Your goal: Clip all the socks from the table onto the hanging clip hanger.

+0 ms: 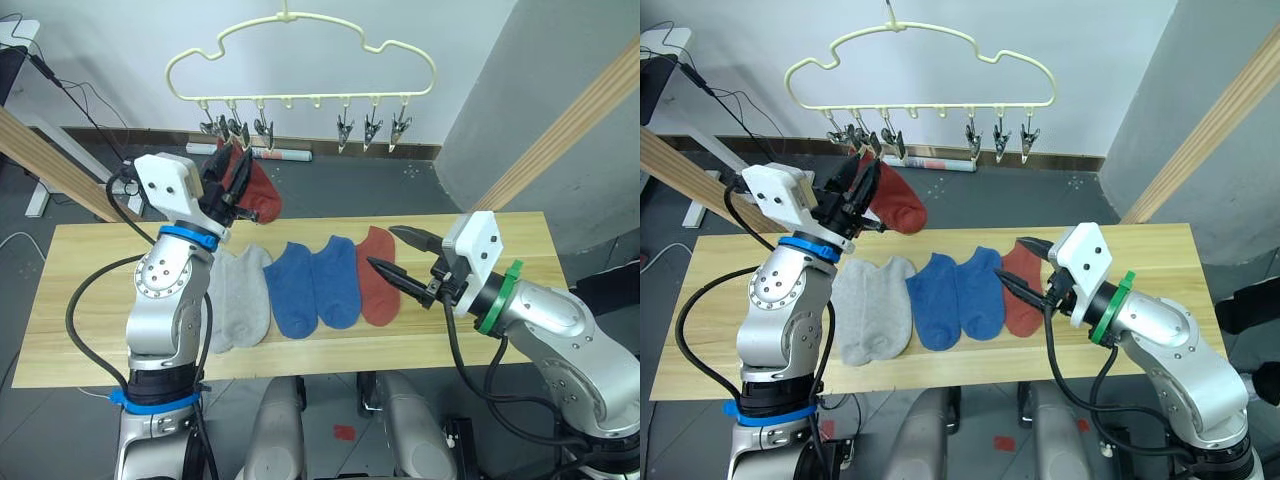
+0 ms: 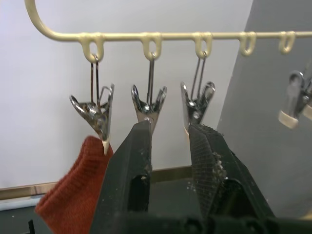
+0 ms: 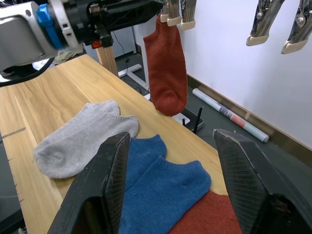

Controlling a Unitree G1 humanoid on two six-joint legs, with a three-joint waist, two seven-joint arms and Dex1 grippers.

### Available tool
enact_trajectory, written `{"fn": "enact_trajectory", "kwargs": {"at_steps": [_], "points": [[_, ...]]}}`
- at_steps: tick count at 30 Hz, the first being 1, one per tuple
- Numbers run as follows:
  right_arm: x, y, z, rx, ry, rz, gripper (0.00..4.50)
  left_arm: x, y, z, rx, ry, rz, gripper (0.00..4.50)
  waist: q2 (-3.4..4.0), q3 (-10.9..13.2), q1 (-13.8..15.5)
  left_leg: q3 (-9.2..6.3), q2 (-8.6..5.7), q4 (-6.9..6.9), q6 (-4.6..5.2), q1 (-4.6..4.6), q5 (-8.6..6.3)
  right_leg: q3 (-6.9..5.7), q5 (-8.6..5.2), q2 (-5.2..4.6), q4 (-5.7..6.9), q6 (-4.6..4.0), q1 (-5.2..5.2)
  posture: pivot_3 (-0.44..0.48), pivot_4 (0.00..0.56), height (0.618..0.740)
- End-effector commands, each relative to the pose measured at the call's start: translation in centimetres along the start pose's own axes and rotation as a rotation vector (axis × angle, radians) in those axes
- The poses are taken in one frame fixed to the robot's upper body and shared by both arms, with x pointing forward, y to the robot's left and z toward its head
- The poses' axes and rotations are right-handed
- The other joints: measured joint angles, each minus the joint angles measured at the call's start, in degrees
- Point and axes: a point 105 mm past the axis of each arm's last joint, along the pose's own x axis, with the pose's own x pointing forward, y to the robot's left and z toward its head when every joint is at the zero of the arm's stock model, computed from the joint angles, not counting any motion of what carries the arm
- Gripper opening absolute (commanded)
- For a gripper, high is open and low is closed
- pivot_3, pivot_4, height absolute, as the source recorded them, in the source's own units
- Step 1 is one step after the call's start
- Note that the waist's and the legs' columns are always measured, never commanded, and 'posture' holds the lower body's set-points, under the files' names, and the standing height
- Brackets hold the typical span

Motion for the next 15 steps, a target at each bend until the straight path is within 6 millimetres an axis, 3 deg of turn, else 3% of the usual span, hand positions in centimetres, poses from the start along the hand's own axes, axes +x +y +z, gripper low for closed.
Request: {"fn": "enact_trajectory", "kwargs": {"at_steps": [1,15], "points": [[-0.57,0.43,1.22,-0.032,-0.042,0.004,2.85,0.16,0.62,1.41,0.027,-0.057,0.034,1.39,0.00,0.00,-0.02,0.01,0.00,0.00,0.00,0.00,0.00,0.02,0.00,0.00,0.00,0.00,0.00,-0.089,0.444,0.740],[-0.26,0.34,1.87,-0.029,-0.071,0.000,2.85,0.41,0.93,0.70,-0.021,-0.039,0.032,1.39,0.00,0.00,-0.09,0.02,0.01,0.00,0.00,0.00,0.00,0.02,0.00,0.00,-0.01,0.00,0.00,-0.085,0.443,0.740]]}}
